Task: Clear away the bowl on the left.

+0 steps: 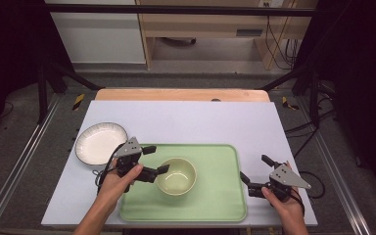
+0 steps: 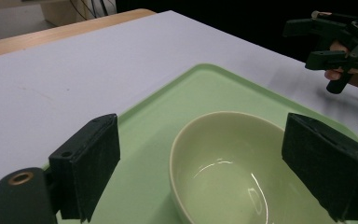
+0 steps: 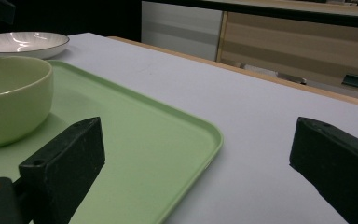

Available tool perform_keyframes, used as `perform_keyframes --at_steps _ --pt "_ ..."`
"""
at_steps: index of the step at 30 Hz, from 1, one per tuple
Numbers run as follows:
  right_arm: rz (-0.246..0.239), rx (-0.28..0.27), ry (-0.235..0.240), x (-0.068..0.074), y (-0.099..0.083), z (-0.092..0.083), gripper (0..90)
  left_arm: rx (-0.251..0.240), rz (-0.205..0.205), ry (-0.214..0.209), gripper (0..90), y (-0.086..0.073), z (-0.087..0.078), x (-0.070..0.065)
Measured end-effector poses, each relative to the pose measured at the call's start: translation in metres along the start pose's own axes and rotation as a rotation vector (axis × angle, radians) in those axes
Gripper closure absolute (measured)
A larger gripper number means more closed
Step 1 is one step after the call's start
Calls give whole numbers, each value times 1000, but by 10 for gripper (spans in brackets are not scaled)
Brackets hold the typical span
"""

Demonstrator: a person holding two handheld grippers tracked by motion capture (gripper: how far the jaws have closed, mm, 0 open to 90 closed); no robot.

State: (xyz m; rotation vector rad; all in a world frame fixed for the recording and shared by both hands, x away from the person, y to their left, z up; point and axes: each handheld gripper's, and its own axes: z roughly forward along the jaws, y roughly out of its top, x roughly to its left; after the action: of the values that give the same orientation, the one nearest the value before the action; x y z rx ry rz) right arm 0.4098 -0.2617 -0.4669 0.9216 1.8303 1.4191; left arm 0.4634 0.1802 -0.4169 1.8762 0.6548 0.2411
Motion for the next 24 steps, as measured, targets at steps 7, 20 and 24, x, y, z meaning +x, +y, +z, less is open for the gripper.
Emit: perform_keyframes --at_steps 7,20,24 --pt "-2 -6 0 -1 1 -1 35 -17 -7 28 113 -11 -17 7" --pt "2 -7 3 0 1 0 35 -91 -57 115 114 -35 -67 35" --pt "2 -7 3 0 1 0 35 -88 -73 154 114 -51 -83 45"
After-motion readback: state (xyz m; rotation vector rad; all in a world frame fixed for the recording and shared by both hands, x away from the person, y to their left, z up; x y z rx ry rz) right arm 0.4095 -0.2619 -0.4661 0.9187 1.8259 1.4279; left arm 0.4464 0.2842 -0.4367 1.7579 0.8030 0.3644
